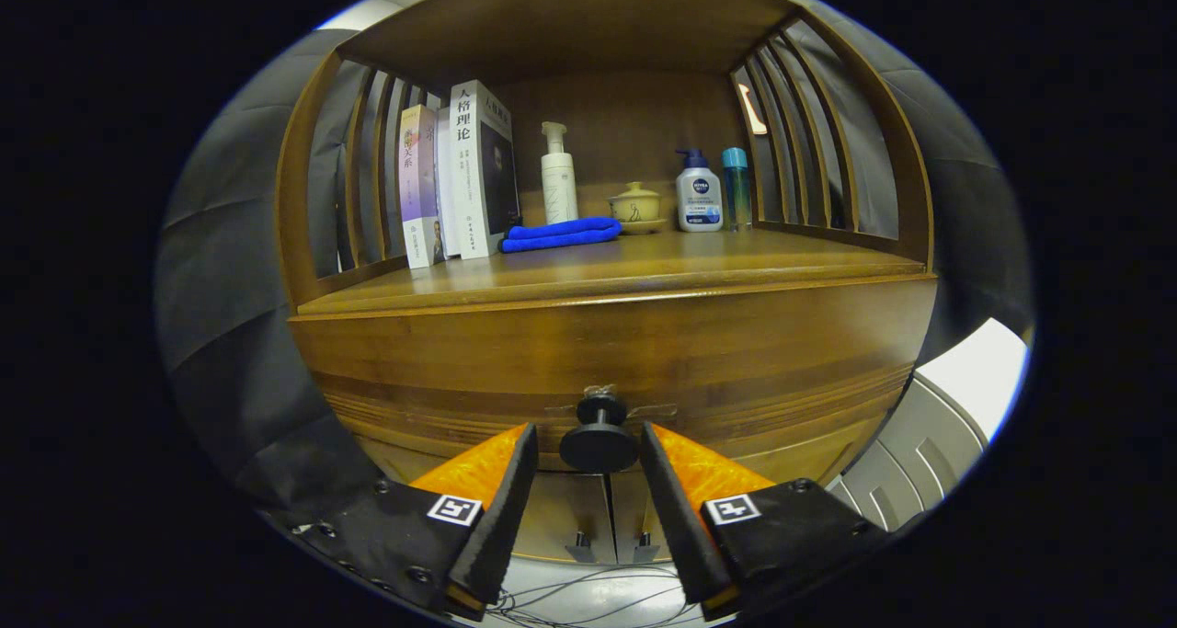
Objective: Pull open the drawer, take out the items inside it, and place them on the countertop above the cabinet.
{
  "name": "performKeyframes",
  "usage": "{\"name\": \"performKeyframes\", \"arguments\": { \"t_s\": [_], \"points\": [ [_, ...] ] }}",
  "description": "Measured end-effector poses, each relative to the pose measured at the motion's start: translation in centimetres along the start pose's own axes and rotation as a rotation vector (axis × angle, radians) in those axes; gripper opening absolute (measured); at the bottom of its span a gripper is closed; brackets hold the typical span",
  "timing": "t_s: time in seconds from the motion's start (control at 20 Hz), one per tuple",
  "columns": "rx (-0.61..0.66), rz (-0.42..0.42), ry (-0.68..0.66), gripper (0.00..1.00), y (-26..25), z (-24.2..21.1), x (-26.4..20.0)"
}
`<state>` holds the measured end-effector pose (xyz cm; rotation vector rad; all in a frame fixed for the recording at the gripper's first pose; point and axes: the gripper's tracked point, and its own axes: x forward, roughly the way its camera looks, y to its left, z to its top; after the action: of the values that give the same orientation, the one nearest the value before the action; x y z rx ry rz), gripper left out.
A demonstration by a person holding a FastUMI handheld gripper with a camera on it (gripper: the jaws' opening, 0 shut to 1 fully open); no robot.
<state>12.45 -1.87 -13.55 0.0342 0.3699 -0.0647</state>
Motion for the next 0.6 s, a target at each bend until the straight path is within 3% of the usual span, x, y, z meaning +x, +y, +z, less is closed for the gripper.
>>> {"name": "performKeyframes", "arguments": {
  "t_s": [0.2,0.35,0.6],
  "points": [
    [-0.021,-0.006,0.02,0.46,-0.2,-0.2,0.1],
    [-0.043,0.014,0.022,0.36,-0.2,-0.3,-0.1],
    [-0.029,0.024,0.015,0.35,-0.3,-0.7,-1.4]
  ]
}}
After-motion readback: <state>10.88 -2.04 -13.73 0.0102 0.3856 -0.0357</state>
